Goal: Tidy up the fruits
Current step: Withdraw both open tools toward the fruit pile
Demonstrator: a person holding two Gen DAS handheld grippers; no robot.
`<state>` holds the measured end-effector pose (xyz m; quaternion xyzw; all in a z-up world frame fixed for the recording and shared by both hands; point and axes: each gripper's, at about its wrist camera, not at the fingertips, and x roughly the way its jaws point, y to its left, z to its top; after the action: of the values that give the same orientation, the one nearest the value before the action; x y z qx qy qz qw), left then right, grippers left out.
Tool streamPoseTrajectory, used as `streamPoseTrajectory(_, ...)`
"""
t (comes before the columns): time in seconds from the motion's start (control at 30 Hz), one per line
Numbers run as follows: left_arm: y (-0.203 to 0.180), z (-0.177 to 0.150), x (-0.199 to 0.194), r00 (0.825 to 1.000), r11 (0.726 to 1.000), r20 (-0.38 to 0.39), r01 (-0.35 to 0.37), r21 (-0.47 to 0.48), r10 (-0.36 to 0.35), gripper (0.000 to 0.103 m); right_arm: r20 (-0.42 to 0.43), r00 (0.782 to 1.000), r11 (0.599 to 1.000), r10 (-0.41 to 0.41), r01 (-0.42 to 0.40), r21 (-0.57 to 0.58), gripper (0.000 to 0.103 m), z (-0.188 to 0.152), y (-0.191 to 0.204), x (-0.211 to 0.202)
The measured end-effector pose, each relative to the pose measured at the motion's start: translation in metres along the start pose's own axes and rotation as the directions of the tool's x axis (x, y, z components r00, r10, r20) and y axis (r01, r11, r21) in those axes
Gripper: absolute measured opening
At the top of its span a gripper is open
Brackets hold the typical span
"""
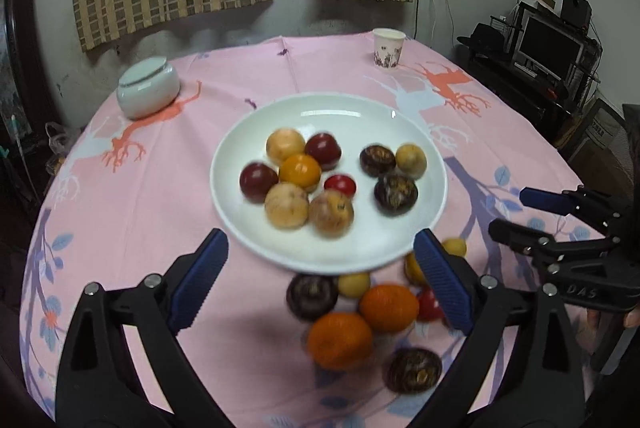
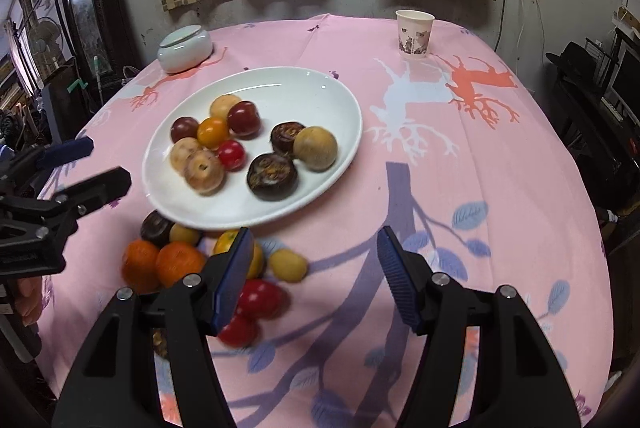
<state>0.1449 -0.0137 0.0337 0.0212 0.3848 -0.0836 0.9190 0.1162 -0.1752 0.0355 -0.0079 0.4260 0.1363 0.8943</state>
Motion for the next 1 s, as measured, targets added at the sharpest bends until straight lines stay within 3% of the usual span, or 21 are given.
streamPoseTrajectory(0.3,0.022,-0.049,-0.004,0.997,0.996,-0.078,-0.031,-0.087,0.024,0.096,-0.023,0.998,0.996,0.063,-0.062,0.066,0.065,-0.044,0.005,-0.011)
streamPoseTrajectory(0.73,0.004,-0.067,-0.010,0.996,0.999,-0.088,-0.011,-0.042,0.007,0.096,-0.020,0.994,0.994,0.106,-0.106,0.023,0.065,-0.070,0.021,-0.029)
streamPoseTrajectory(1.0,0.004,-0.071,0.013,0.990,0.999,-0.140,-0.009,-0.039,0.004,0.096,-0.041,0.989,0.990,0.142,-0.141,0.015,0.065,-0.076,0.022,-0.024)
